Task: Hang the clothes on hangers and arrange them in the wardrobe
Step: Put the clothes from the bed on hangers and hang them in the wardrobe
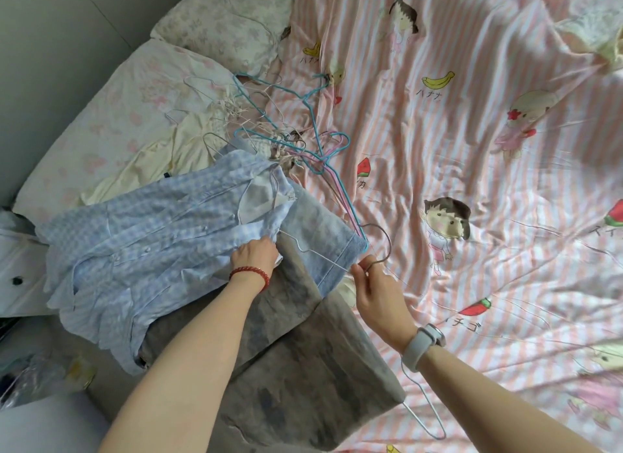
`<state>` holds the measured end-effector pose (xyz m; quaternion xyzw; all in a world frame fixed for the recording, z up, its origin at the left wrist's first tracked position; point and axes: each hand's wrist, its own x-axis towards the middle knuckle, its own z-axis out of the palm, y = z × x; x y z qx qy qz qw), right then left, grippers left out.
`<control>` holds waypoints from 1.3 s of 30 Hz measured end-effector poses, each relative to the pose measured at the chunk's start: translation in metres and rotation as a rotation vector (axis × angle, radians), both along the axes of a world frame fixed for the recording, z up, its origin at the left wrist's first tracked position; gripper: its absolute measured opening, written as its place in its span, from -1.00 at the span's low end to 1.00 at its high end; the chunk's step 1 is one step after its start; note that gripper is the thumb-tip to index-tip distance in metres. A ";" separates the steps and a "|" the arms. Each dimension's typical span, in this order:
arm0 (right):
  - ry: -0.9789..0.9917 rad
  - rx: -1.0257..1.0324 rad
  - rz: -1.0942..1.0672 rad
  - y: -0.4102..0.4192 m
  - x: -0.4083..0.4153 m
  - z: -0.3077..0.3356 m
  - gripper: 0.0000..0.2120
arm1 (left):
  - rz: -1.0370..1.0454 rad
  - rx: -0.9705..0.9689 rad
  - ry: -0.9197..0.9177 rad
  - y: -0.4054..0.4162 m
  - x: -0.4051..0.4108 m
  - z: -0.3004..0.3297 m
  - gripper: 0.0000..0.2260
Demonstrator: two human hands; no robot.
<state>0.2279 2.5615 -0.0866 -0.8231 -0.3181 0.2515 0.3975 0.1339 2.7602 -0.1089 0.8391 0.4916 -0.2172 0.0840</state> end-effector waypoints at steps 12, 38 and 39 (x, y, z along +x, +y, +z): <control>-0.032 -0.033 0.046 0.011 -0.006 -0.002 -0.86 | 0.589 0.603 -0.866 0.070 -0.036 0.089 -0.76; -0.075 0.096 0.110 -0.004 -0.047 0.037 -0.75 | -0.219 0.018 -0.565 -0.086 -0.091 0.075 -0.70; -0.086 0.109 0.172 -0.005 -0.055 0.042 -0.76 | -0.165 0.084 -0.582 -0.098 -0.106 0.082 -0.65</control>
